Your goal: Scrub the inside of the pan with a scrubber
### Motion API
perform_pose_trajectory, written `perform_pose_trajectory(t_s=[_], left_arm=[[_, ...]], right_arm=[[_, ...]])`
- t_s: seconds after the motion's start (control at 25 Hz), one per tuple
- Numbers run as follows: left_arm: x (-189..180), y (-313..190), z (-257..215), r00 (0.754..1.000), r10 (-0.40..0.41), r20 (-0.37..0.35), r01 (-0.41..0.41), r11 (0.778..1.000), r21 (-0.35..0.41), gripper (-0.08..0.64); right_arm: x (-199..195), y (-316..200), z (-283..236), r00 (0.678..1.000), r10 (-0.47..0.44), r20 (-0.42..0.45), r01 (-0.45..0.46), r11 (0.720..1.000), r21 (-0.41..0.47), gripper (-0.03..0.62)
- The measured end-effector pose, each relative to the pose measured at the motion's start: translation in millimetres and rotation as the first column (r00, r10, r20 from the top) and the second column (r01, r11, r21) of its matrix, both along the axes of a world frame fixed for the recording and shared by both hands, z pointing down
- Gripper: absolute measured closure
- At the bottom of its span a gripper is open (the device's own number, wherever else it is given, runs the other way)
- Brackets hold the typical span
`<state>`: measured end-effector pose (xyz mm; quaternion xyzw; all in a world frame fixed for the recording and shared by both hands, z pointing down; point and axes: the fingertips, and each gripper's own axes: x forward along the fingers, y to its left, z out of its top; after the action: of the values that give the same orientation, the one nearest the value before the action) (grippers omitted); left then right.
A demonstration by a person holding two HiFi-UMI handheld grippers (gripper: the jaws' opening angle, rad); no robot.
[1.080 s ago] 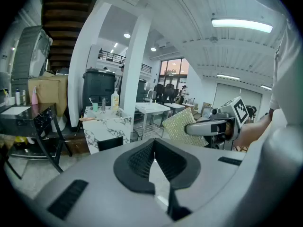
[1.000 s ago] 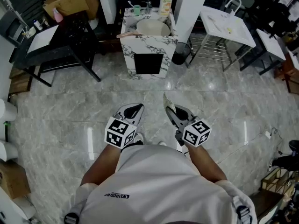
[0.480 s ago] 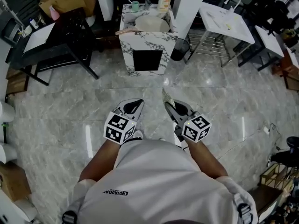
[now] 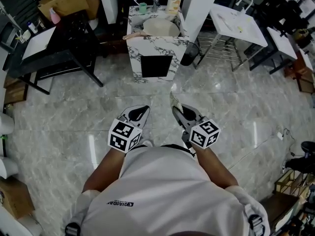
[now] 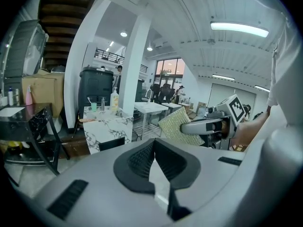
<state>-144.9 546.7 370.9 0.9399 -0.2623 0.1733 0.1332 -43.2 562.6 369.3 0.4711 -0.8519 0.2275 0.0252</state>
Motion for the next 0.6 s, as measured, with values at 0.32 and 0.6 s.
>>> perform_pose_trajectory(t_s=[0.32, 0.6], left_arm=[[-23, -24, 11, 1.000, 0.003, -0.010, -0.003, 1.000, -0.018, 0.545], [-26, -56, 16, 1.000, -0.014, -0.016, 0.014, 1.000, -0.024, 0.545]], right_arm=[[-22, -17, 14, 1.000, 0.017, 0.010, -0.017, 0.999, -0.037, 0.514], [-14, -52, 6, 0.999, 0.036, 0.022, -0.036, 0.999, -0.025, 0.514]])
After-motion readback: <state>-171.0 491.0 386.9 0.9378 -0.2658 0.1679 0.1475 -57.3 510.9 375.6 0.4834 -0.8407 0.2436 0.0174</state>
